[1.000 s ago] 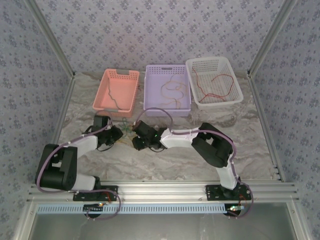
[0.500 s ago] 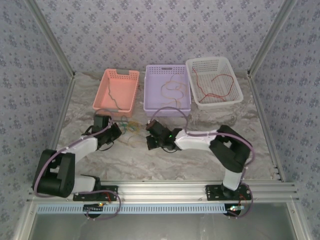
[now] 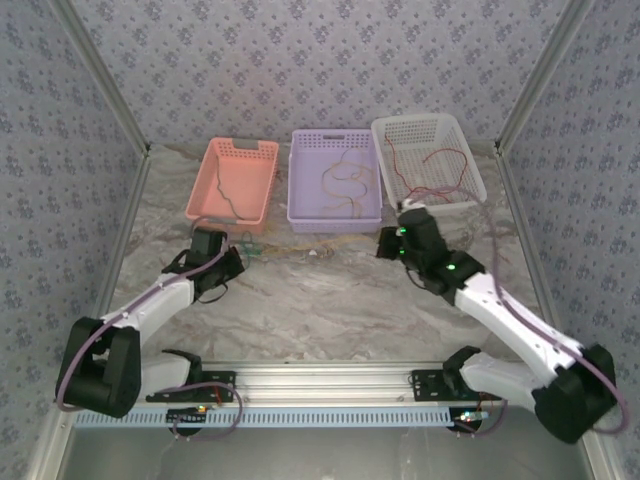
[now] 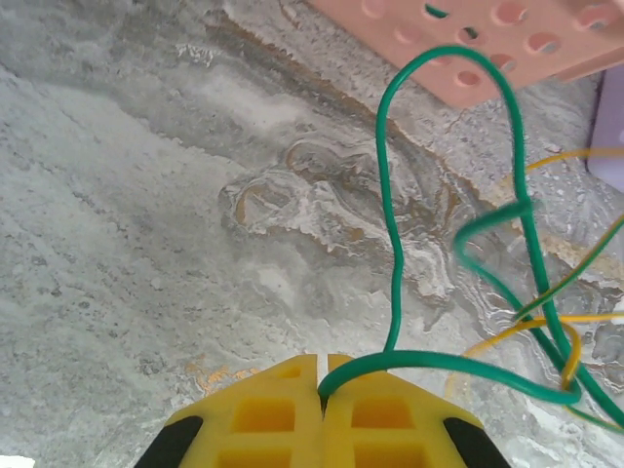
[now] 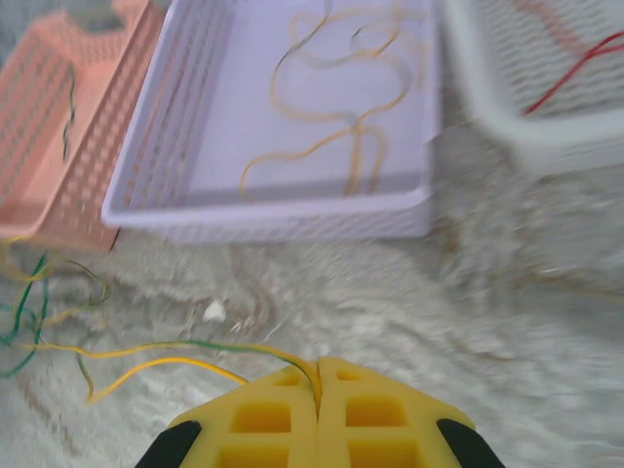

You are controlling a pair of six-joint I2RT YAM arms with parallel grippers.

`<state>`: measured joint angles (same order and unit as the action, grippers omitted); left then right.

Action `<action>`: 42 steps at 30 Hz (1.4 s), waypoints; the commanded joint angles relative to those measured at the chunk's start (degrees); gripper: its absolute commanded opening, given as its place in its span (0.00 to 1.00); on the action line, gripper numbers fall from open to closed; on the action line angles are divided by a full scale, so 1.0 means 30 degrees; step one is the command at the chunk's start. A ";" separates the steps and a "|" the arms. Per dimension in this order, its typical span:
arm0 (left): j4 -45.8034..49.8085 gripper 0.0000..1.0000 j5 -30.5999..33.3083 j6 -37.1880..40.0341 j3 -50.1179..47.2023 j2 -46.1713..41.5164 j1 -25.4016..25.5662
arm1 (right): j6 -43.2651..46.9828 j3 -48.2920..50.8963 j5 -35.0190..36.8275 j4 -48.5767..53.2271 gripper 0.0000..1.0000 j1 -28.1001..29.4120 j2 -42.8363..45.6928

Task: Untangle the cables

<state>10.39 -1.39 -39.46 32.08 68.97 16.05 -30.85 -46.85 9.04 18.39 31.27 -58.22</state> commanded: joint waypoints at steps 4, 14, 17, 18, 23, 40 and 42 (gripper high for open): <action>0.1784 0.00 0.1597 0.0595 0.0968 -0.0822 0.0244 | 0.1165 -0.0523 -0.1564 0.3368 0.00 -0.3953 0.2450; 0.3733 0.00 0.3077 0.1230 0.1377 -0.1781 0.0274 | 0.1277 -0.1316 -0.2240 0.5109 0.00 -0.7043 0.3485; 0.4242 0.00 0.3978 0.1201 0.1348 -0.2422 0.0274 | 0.1224 -0.1566 -0.3116 0.5698 0.00 -0.9165 0.3541; 0.4446 0.00 0.4263 0.1230 0.1416 -0.2632 0.0245 | 0.1253 -0.1616 -0.3257 0.5861 0.00 -0.9724 0.3478; 0.4861 0.00 0.4360 0.1741 0.1882 -0.3322 0.0215 | 0.1182 -0.1354 -0.4583 0.5441 0.00 -1.0170 0.3123; 0.3933 0.00 0.1665 0.4550 0.5413 -0.6345 0.1827 | -0.0694 0.0788 -0.2461 0.1779 0.00 -0.1228 -0.1965; 0.3988 0.00 0.1681 0.4835 0.5960 -0.6379 0.1826 | -0.0799 0.1176 -0.1980 0.1662 0.00 -0.0785 -0.2587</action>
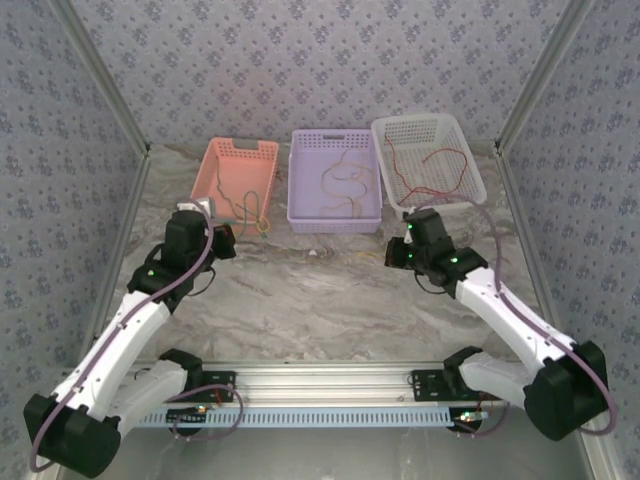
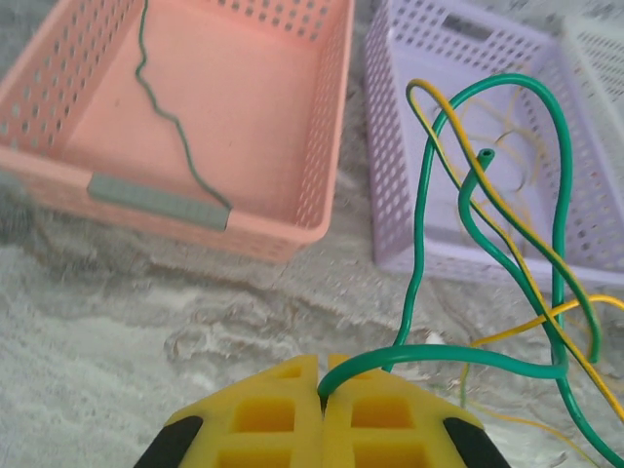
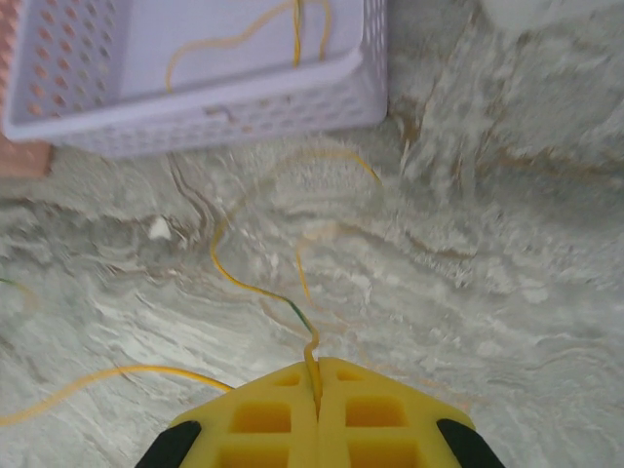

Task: Untangle the cables

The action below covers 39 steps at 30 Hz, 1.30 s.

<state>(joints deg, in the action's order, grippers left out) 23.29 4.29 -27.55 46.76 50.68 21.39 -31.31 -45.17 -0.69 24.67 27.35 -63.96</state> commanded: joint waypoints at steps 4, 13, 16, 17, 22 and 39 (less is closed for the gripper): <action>0.0217 0.00 0.0303 0.1155 0.2306 -0.0113 0.0049 | -0.0689 0.1250 0.2321 -0.0183 0.00 0.0636 -0.1541; 0.0175 0.00 0.0115 0.1035 0.2784 -0.0498 0.0049 | -0.0359 0.1532 0.3700 0.0789 0.05 0.0091 -0.1868; -0.0562 0.00 -0.1920 0.1357 0.2694 -0.0441 0.0178 | 0.0526 0.1728 0.2305 -0.0302 0.23 0.0909 -0.0589; -0.0696 0.00 -0.2141 0.1461 0.2672 -0.0400 0.0338 | 0.0758 0.1784 0.2166 -0.0708 0.27 0.1332 0.0137; -0.0973 0.00 -0.2538 0.1512 0.2667 0.0155 0.0830 | 0.1937 0.0944 0.1225 -0.1723 0.36 0.3523 0.3120; -0.2351 0.00 -0.2104 0.0574 0.3110 0.2191 0.2531 | 0.5127 -0.2616 -0.5318 -1.3567 0.59 0.7035 -0.4497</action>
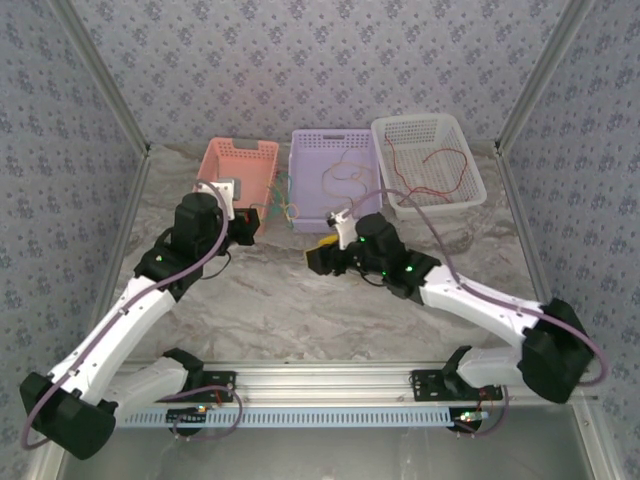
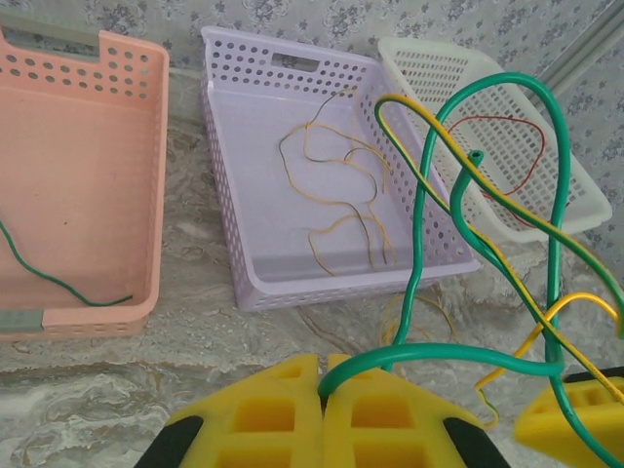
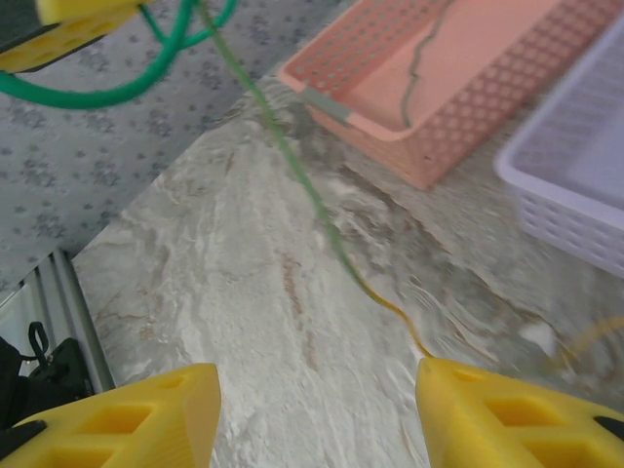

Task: Untangle the cables

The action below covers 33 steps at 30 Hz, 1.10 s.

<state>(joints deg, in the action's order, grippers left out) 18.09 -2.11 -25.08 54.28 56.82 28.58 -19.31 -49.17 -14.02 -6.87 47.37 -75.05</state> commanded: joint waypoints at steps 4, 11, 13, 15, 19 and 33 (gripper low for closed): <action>-0.0641 0.00 0.0028 -0.0253 0.0722 0.0279 0.0201 | 0.1273 -0.2163 -0.0603 -0.3317 0.60 0.0355 -0.2590; -0.0722 0.00 0.0100 -0.0281 0.0715 0.0247 0.0230 | 0.1004 -0.2676 -0.0354 -0.3696 0.33 0.0371 -0.3631; -0.0715 0.00 0.0176 -0.0337 0.0789 0.0279 0.0242 | 0.0832 -0.2478 -0.0161 -0.3923 0.24 0.0311 -0.3725; -0.0706 0.00 0.0248 -0.0363 0.0861 0.0283 0.0246 | 0.0656 -0.2210 -0.0047 -0.4199 0.12 0.0259 -0.3743; -0.0494 0.00 0.0539 -0.0350 0.1094 0.0346 0.0234 | 0.0475 -0.1454 0.0144 -0.4645 0.00 0.0233 -0.3427; 0.0387 0.00 0.0776 0.0375 0.2406 0.0896 -0.0272 | 0.1224 0.2379 0.1715 -0.4411 0.18 0.0600 0.0600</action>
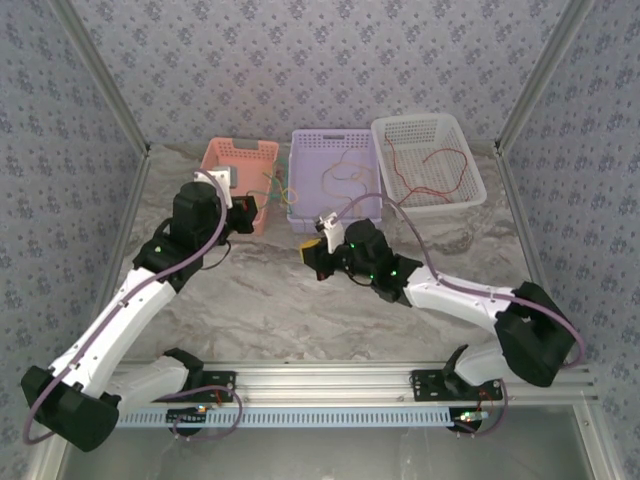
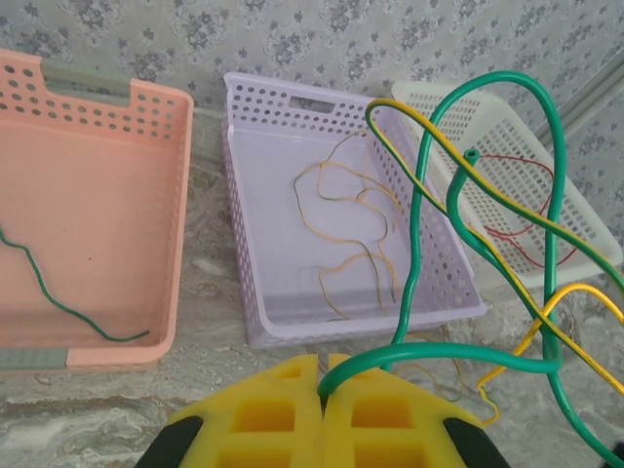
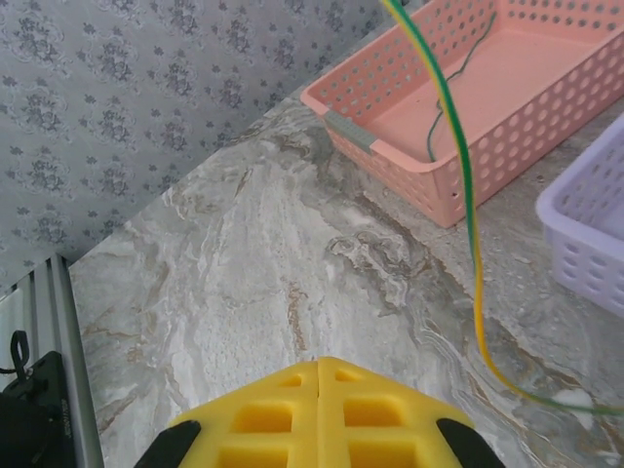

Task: Untangle the cables

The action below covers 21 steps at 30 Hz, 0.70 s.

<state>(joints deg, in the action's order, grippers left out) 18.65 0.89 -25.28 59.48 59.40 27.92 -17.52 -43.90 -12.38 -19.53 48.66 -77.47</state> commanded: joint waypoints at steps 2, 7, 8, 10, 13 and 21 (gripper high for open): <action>0.0227 0.00 -0.0452 0.0655 0.0678 0.0006 -0.0051 | 0.1633 0.1020 0.2604 -0.0244 0.49 0.0170 0.2009; 0.0398 0.00 -0.1069 0.0952 0.0795 -0.0082 -0.0167 | 0.5583 0.0826 0.3007 -0.1963 0.76 -0.0528 0.1151; 0.0472 0.00 -0.1158 0.0980 0.0880 -0.0053 -0.0167 | 0.6088 0.0878 0.2622 -0.2889 0.76 -0.0740 0.0846; 0.0533 0.00 -0.1344 0.1043 0.0969 0.0033 -0.0186 | 0.7161 0.0864 0.1339 -0.4724 0.75 -0.1292 0.0004; 0.0462 0.00 -0.1567 0.0998 0.0940 0.0197 -0.0194 | 0.7519 -0.0458 0.0204 -0.4707 0.71 -0.1913 -0.1225; 0.0313 0.00 -0.1383 0.0962 0.0906 0.0650 -0.0225 | 0.6512 -0.3169 -0.1881 -0.3285 0.40 -0.1983 -0.3072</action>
<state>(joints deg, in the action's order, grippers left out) 19.92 -2.59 -23.35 60.29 61.28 27.75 2.63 -51.07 -14.57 -28.77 42.41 -85.93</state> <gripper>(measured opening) 0.040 0.465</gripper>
